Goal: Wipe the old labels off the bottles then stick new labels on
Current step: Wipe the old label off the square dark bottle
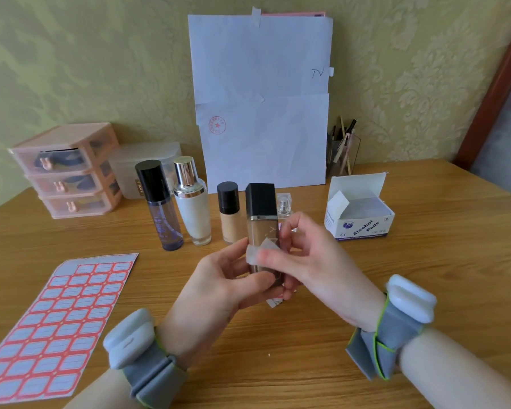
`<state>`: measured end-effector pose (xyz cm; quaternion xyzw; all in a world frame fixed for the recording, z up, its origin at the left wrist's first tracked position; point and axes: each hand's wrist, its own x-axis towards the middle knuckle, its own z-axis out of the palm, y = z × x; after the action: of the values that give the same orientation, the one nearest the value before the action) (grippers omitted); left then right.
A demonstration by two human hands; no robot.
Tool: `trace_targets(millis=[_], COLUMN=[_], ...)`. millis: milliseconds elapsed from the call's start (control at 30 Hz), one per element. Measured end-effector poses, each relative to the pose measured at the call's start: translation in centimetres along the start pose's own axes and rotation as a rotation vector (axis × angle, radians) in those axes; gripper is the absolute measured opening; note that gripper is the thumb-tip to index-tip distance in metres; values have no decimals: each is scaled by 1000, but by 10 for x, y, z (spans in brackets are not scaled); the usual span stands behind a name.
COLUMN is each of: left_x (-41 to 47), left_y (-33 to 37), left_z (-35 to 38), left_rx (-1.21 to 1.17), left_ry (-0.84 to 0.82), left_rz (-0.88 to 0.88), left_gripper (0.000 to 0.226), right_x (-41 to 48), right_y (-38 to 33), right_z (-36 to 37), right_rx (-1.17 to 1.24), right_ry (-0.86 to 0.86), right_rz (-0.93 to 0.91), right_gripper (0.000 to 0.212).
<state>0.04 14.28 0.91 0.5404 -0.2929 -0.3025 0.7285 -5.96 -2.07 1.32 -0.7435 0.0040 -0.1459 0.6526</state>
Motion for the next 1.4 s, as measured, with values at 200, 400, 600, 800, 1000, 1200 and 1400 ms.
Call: trace_targets(millis=[200, 400, 600, 800, 1000, 1200, 1400], left_x=[-1, -2, -3, -2, -3, -2, -1], left_y=[1, 0, 3, 3, 3, 2, 4], left_z=[1, 2, 1, 0, 2, 2, 1], left_rx=[-5, 62, 46, 1, 81, 23, -46], left_ry=[-44, -41, -24, -20, -41, -19, 6], left_rz=[-10, -2, 7, -6, 12, -7, -20], left_gripper=[40, 38, 36, 38, 38, 40, 40], right_x=[-3, -1, -2, -2, -4, -2, -2], right_y=[1, 0, 0, -2, -4, -4, -3], right_z=[0, 3, -1, -3, -2, -4, -8], right_rx=[21, -27, -31, 23, 39, -5, 12], right_ry=[19, 58, -18, -65, -67, -74, -116], right_rz=[-35, -47, -41, -17, -9, 6, 4], right_gripper=[32, 35, 38, 29, 31, 44, 29])
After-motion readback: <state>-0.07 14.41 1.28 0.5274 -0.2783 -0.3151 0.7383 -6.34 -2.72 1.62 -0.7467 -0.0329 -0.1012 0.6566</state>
